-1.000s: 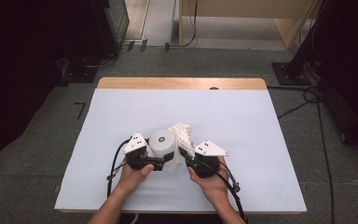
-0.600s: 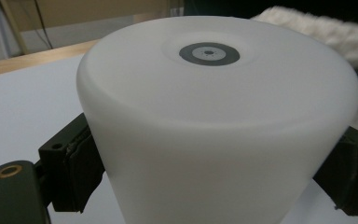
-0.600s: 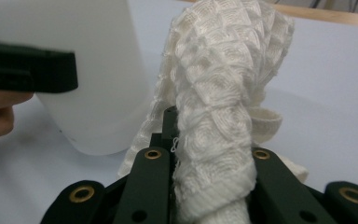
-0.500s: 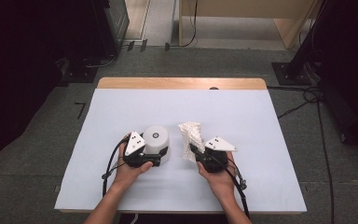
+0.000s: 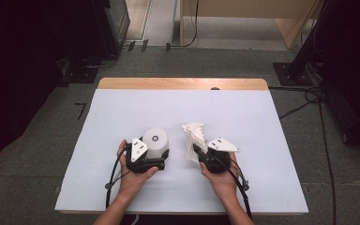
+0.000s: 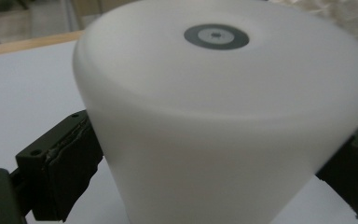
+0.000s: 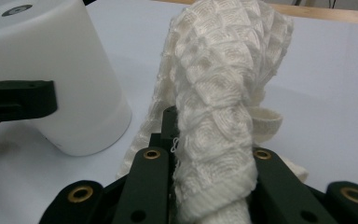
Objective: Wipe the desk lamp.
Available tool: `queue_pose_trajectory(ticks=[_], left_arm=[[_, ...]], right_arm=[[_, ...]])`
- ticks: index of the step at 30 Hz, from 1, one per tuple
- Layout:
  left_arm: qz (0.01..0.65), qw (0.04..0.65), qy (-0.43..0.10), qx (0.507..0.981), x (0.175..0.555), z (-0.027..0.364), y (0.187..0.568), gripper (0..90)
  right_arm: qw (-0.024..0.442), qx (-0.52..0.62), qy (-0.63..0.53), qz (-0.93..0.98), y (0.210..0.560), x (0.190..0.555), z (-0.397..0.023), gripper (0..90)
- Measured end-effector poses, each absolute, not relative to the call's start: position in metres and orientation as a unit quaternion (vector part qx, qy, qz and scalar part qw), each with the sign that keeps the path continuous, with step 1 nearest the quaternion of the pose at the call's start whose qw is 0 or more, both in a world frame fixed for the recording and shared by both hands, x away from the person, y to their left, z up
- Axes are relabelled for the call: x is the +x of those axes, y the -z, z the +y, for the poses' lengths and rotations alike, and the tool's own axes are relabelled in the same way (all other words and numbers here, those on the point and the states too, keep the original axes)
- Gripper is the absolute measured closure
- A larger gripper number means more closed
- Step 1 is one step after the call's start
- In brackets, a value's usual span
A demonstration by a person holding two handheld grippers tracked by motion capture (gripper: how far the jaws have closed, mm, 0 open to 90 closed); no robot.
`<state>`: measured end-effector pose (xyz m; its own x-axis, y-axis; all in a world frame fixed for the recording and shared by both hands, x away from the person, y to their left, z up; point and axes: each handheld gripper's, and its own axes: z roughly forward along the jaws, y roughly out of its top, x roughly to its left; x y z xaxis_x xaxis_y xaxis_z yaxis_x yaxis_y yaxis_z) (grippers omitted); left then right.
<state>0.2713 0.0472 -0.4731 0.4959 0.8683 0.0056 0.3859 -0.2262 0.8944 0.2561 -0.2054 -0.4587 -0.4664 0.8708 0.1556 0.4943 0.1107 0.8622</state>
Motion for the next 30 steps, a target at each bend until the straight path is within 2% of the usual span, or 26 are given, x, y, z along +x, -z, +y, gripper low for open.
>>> queue_pose_trajectory(ticks=[3, 5, 7, 9, 12, 14, 22, 30], left_arm=[[0.447, 0.445, -0.258, 0.732, 0.275, 0.042, 0.475, 2.8], [0.439, 0.447, -0.261, 0.734, 0.274, 0.043, 0.474, 8.4], [0.427, 0.452, -0.253, 0.741, 0.276, 0.046, 0.474, 8.5], [0.421, 0.481, -0.208, 0.741, 0.280, 0.056, 0.473, 8.6], [0.396, 0.549, -0.110, 0.728, 0.289, 0.073, 0.469, 8.7], [0.378, 0.574, -0.073, 0.722, 0.292, 0.081, 0.466, 8.6], [0.351, 0.576, -0.045, 0.737, 0.290, 0.076, 0.465, 8.7], [0.332, 0.562, -0.035, 0.756, 0.287, 0.065, 0.469, 8.7]], right_arm=[[0.199, 0.474, -0.465, 0.721, 0.460, 0.256, -0.203, 77.3], [0.198, 0.474, -0.462, 0.723, 0.462, 0.256, -0.202, 77.2], [0.197, 0.473, -0.460, 0.725, 0.463, 0.256, -0.201, 77.2], [0.195, 0.474, -0.458, 0.727, 0.464, 0.256, -0.199, 77.2], [0.197, 0.468, -0.456, 0.731, 0.464, 0.255, -0.196, 77.2], [0.196, 0.463, -0.456, 0.734, 0.463, 0.253, -0.192, 77.2], [0.178, 0.424, -0.470, 0.754, 0.463, 0.246, -0.172, 77.5], [0.185, 0.402, -0.504, 0.742, 0.444, 0.239, -0.173, 77.8]])
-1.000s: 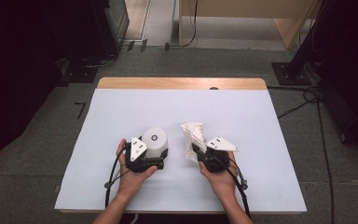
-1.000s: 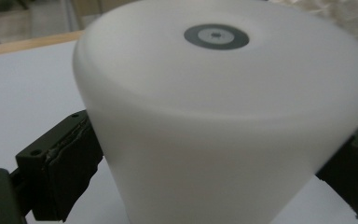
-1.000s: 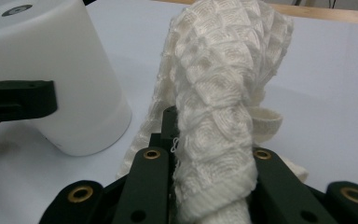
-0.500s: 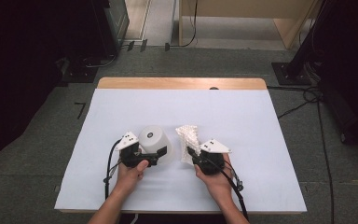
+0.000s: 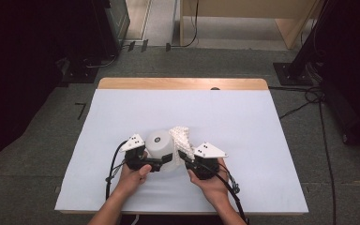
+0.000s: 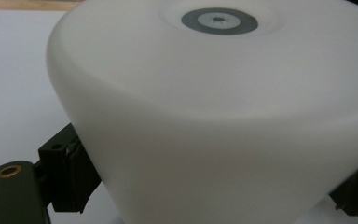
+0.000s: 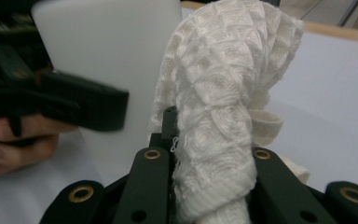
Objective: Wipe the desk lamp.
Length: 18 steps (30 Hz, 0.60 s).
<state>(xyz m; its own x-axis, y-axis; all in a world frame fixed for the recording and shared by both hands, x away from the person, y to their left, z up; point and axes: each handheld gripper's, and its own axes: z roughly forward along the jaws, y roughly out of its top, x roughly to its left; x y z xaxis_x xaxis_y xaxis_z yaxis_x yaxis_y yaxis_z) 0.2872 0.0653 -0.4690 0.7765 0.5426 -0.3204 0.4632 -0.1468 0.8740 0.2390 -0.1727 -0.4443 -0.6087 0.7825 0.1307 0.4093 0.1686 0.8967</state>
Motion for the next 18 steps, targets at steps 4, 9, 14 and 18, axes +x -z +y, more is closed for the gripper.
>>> queue_pose_trajectory(ticks=[4, 9, 14, 18], left_arm=[[0.321, 0.553, -0.039, 0.768, 0.284, 0.058, 0.471, 8.7], [0.322, 0.559, -0.046, 0.762, 0.285, 0.062, 0.466, 8.7], [0.326, 0.573, -0.051, 0.750, 0.288, 0.075, 0.458, 8.7], [0.330, 0.573, -0.053, 0.748, 0.290, 0.078, 0.458, 8.7]], right_arm=[[0.201, 0.383, -0.524, 0.733, 0.430, 0.235, -0.177, 77.7], [0.203, 0.381, -0.516, 0.740, 0.431, 0.236, -0.177, 77.7], [0.178, 0.391, -0.483, 0.763, 0.450, 0.243, -0.173, 77.6], [0.169, 0.395, -0.463, 0.775, 0.462, 0.247, -0.169, 77.6]])
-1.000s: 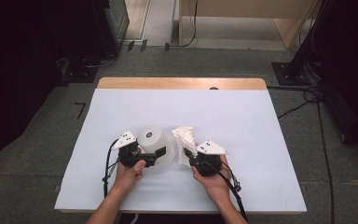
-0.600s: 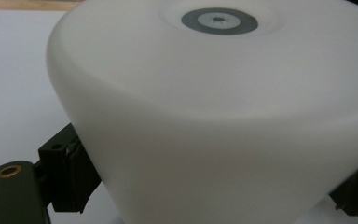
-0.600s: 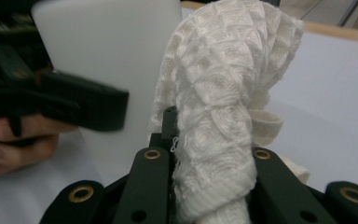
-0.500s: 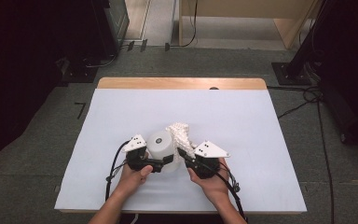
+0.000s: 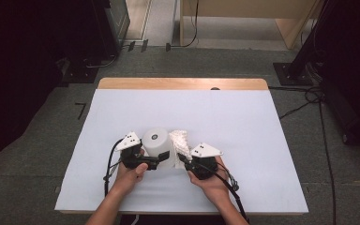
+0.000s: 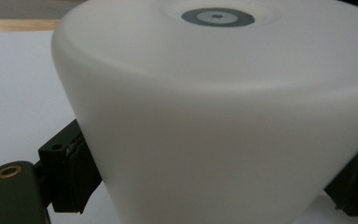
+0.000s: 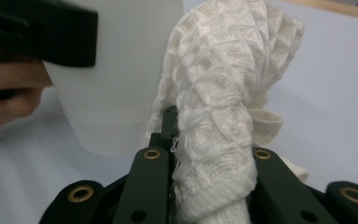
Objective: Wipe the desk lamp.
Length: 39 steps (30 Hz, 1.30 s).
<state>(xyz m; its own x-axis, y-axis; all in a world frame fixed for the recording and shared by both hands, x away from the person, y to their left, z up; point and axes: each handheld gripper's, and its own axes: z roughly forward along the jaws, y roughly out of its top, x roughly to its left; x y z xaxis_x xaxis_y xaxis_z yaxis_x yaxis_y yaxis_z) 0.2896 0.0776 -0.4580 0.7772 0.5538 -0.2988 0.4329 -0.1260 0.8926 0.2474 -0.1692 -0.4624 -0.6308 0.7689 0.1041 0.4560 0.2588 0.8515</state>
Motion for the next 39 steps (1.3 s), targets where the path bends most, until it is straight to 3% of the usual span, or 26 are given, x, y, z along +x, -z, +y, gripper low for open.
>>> queue_pose_trajectory(ticks=[12, 21, 34, 39], left_arm=[[0.299, 0.529, -0.080, 0.790, 0.282, 0.054, 0.464, 8.7], [0.339, 0.482, -0.225, 0.776, 0.284, 0.057, 0.460, 8.6], [0.354, 0.458, -0.233, 0.781, 0.285, 0.062, 0.473, 8.2], [0.406, 0.464, -0.230, 0.753, 0.278, 0.059, 0.471, 6.4]], right_arm=[[0.198, 0.386, -0.516, 0.739, 0.434, 0.239, -0.181, 77.5], [0.209, 0.411, -0.511, 0.725, 0.439, 0.246, -0.197, 77.4], [0.207, 0.431, -0.508, 0.716, 0.446, 0.250, -0.207, 77.4], [0.209, 0.434, -0.505, 0.716, 0.447, 0.251, -0.209, 77.2]])
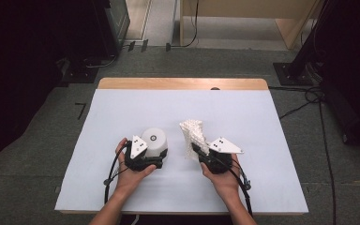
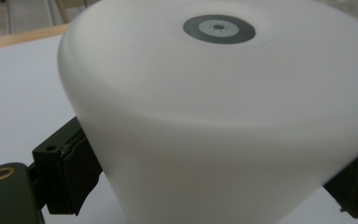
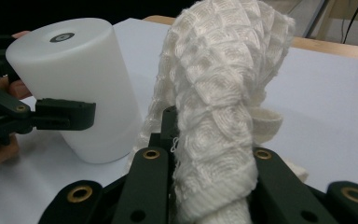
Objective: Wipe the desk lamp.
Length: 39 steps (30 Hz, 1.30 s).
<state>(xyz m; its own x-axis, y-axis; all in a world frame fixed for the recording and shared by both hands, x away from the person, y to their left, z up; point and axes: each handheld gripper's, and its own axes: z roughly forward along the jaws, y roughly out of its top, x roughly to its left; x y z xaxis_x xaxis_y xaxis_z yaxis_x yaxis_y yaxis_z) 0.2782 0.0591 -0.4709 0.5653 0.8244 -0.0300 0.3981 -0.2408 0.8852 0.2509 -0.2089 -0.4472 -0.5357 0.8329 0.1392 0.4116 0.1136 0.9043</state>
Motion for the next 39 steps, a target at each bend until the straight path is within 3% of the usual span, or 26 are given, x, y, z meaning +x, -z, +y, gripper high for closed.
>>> queue_pose_trajectory(ticks=[5, 9, 17, 21, 28, 39], left_arm=[[0.457, 0.422, -0.265, 0.737, 0.274, 0.043, 0.472, 5.4], [0.447, 0.429, -0.256, 0.742, 0.275, 0.046, 0.471, 8.4], [0.398, 0.561, -0.080, 0.722, 0.290, 0.080, 0.458, 8.5], [0.371, 0.584, -0.034, 0.721, 0.292, 0.084, 0.455, 8.5], [0.358, 0.558, -0.039, 0.748, 0.290, 0.074, 0.459, 8.6], [0.313, 0.524, -0.063, 0.790, 0.281, 0.054, 0.463, 8.6]], right_arm=[[0.208, 0.434, -0.503, 0.718, 0.449, 0.251, -0.208, 77.1], [0.206, 0.432, -0.499, 0.723, 0.452, 0.252, -0.205, 77.1], [0.193, 0.424, -0.487, 0.739, 0.461, 0.250, -0.191, 77.1], [0.190, 0.410, -0.479, 0.752, 0.466, 0.247, -0.178, 77.1], [0.187, 0.401, -0.494, 0.748, 0.461, 0.240, -0.170, 77.5], [0.229, 0.385, -0.518, 0.729, 0.438, 0.232, -0.173, 77.5]])
